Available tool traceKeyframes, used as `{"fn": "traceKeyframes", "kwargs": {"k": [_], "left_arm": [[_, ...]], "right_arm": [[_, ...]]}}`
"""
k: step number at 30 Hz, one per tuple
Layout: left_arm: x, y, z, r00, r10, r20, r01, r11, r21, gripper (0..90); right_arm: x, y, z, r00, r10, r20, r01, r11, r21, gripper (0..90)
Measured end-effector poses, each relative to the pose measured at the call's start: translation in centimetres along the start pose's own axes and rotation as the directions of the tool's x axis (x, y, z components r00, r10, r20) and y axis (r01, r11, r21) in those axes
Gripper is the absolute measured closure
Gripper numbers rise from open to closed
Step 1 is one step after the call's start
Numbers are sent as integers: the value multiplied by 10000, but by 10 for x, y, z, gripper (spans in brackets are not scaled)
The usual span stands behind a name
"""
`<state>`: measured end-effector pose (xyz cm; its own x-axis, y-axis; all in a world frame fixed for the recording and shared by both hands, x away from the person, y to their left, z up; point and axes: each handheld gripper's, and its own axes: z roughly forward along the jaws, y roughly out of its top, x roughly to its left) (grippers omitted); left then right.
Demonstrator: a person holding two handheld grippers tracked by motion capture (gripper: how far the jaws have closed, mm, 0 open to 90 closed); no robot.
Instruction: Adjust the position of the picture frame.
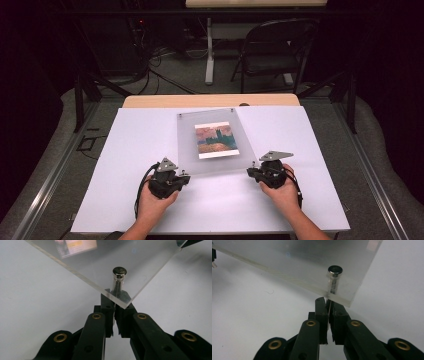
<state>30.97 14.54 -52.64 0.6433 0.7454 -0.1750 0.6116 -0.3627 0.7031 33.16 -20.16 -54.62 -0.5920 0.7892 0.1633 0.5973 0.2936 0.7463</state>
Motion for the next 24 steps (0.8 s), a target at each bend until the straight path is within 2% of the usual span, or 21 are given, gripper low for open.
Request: {"fn": "traceKeyframes", "kwargs": {"k": [3,7,11,16,21,24], "left_arm": [[3,4,0,10000,-4,-2,4,10000,-5,852],[13,9,1,9995,-267,-180,266,9996,-88,852],[21,10,5,9985,-524,-152,523,9986,-92,851],[23,9,9,9982,-560,-234,558,9984,-80,852],[28,9,14,9967,-795,-176,794,9968,-50,851],[28,11,15,9970,-745,-195,743,9972,-96,851]], "right_arm": [[2,-2,-3,9999,135,13,-134,9998,-140,856],[5,1,-2,9999,152,-5,-152,9996,-234,856],[8,2,1,9999,124,-25,-125,9994,-332,857],[7,2,4,10000,57,23,-56,9996,-269,856],[7,5,8,9999,36,104,-33,9996,-264,855],[4,6,9,9999,71,145,-66,9994,-332,855]]}}
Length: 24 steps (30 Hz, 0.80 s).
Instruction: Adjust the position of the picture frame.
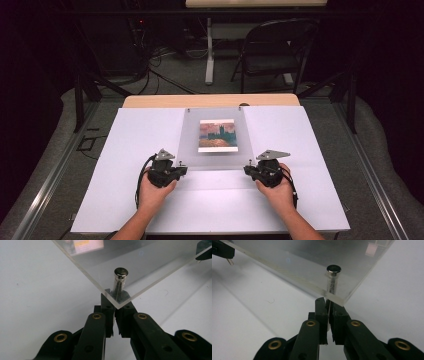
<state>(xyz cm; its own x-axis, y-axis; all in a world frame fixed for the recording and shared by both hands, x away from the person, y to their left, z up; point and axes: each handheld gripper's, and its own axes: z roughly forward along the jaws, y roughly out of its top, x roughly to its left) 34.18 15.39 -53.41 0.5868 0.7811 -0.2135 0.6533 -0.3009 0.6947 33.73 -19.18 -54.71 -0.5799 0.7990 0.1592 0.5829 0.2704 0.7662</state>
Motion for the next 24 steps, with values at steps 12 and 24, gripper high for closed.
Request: {"fn": "traceKeyframes", "kwargs": {"k": [12,24], "left_arm": [[4,5,9,9999,-111,-30,111,9999,37,850],[6,1,11,10000,-47,-52,49,9997,246,850]], "right_arm": [[-8,3,7,9996,289,40,-288,9995,-120,854],[-7,0,9,9996,279,-21,-278,9996,96,854]]}}
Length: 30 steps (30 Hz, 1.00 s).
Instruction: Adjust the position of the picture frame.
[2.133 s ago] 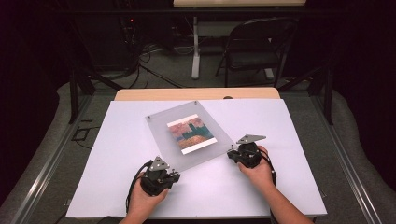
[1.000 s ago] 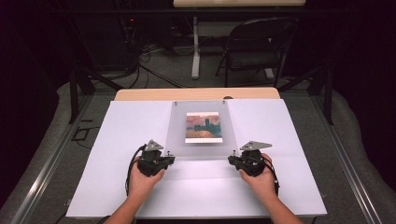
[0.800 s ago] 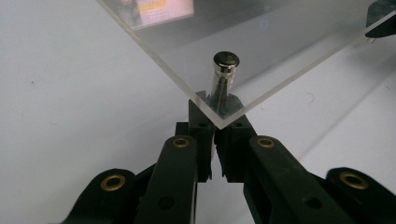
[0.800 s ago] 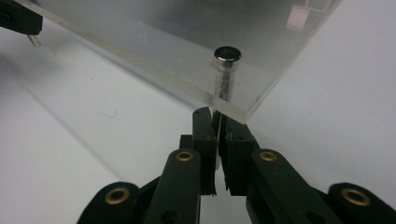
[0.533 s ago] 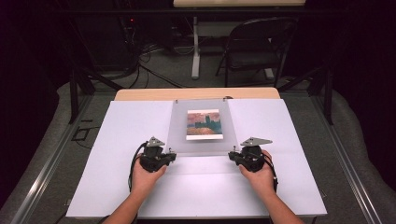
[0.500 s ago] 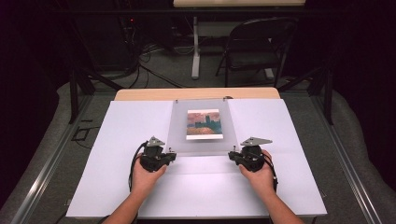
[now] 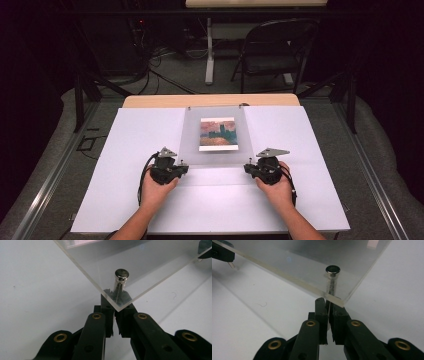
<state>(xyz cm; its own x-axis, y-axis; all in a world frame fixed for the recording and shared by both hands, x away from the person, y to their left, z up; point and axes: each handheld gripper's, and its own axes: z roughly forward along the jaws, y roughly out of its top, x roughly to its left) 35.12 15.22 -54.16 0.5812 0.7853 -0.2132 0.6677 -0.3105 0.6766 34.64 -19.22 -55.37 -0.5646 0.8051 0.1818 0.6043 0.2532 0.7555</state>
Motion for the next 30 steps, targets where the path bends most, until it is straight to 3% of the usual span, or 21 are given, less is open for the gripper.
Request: {"fn": "traceKeyframes", "kwargs": {"k": [16,25,27,30], "left_arm": [[-1,-7,1,9999,117,53,-119,9993,359,848],[0,-8,1,9999,-18,112,14,9995,312,842],[0,-8,0,9998,-105,148,100,9995,297,834],[-1,-8,-2,9997,-103,227,98,9998,199,796]], "right_arm": [[4,-7,1,9995,-310,-61,313,9987,414,854],[4,-9,2,9998,-124,-126,128,9995,290,847],[3,-9,1,9999,-3,-146,9,9993,386,817],[5,-9,0,9998,-197,-79,200,9988,442,734]]}}
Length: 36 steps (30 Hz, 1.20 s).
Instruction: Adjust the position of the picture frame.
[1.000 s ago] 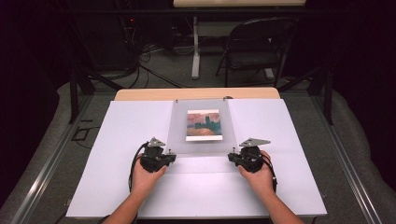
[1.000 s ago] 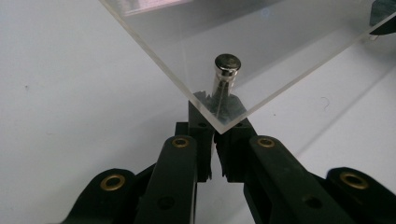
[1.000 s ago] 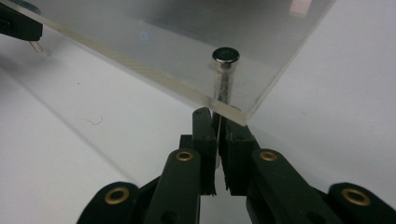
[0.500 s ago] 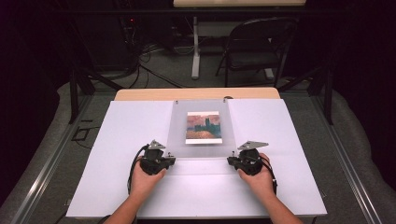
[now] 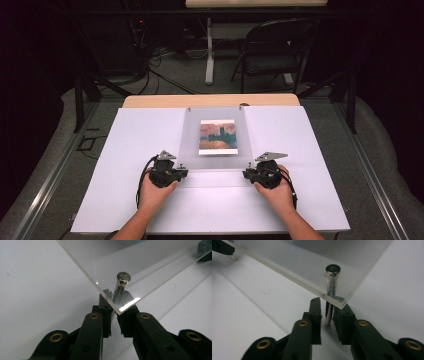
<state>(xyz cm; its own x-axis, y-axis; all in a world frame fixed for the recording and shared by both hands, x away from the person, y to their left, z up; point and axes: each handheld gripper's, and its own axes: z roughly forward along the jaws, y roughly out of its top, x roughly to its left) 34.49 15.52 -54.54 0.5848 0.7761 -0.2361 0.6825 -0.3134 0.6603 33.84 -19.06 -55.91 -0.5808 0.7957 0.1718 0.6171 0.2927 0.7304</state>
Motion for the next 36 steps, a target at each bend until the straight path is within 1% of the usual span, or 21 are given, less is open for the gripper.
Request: {"fn": "traceKeyframes", "kwargs": {"k": [3,6,7,10,11,15,16,18,22,23,24,25,26,27,29,30,31,32,35,36], "left_arm": [[-2,-2,-3,10000,-7,57,8,9999,-106,728],[-3,-4,-7,9998,-145,127,148,9994,-298,610],[-3,-4,-8,9998,-134,149,138,9995,-285,579],[-3,-6,-12,9997,-135,187,139,9996,-236,502],[-3,-6,-14,9997,-132,224,136,9998,-162,485],[-4,-8,-21,9994,-167,307,172,9997,-148,454],[-5,-8,-23,9993,-114,344,119,9998,-161,450],[-7,-9,-26,9994,14,360,-9,9999,-126,440],[-10,-11,-31,9993,227,284,-224,9997,-132,429],[-10,-12,-32,9992,265,288,-261,9995,-169,426],[-11,-14,-33,9989,416,218,-411,9988,-259,421],[-11,-15,-33,9987,479,174,-474,9985,-278,417],[-12,-16,-34,9986,514,157,-510,9984,-264,417],[-12,-17,-35,9987,493,151,-488,9982,-344,416],[-13,-19,-36,9977,650,208,-642,9974,-334,412],[-13,-19,-36,9969,751,228,-744,9967,-320,406],[-13,-20,-36,9957,903,213,-894,9952,-409,406],[-13,-21,-36,9953,944,213,-935,9948,-409,406],[-13,-22,-36,9947,1003,211,-997,9946,-296,406],[-13,-23,-36,9952,950,251,-943,9951,-290,407]], "right_arm": [[3,1,-4,9995,-300,117,302,9994,-150,661],[8,2,-8,9984,-499,270,498,9987,50,588],[10,2,-9,9976,-618,318,617,9981,36,572],[13,2,-12,9947,-899,500,893,9959,146,484],[14,2,-12,9939,-944,566,933,9954,216,481],[20,4,-16,9872,-1428,711,1400,9892,436,455],[22,3,-18,9866,-1480,683,1457,9886,375,452],[25,0,-23,9856,-1579,612,1547,9865,533,444],[25,-8,-31,9862,-1551,586,1521,9870,526,414],[24,-9,-32,9868,-1528,537,1506,9877,429,410],[24,-10,-34,9879,-1453,537,1438,9891,311,409],[23,-10,-35,9879,-1448,552,1437,9893,241,409],[22,-11,-36,9894,-1332,575,1324,9911,164,409],[21,-11,-36,9898,-1301,578,1299,9915,70,409],[20,-13,-37,9917,-1150,577,1158,9932,-119,411],[21,-13,-37,9914,-1174,578,1185,9929,-147,413],[21,-13,-38,9903,-1256,599,1270,9917,-200,418],[21,-13,-38,9893,-1313,642,1336,9905,-326,419],[21,-14,-39,9903,-1237,633,1260,9914,-347,422],[20,-14,-39,9906,-1214,630,1237,9917,-342,422]]}}
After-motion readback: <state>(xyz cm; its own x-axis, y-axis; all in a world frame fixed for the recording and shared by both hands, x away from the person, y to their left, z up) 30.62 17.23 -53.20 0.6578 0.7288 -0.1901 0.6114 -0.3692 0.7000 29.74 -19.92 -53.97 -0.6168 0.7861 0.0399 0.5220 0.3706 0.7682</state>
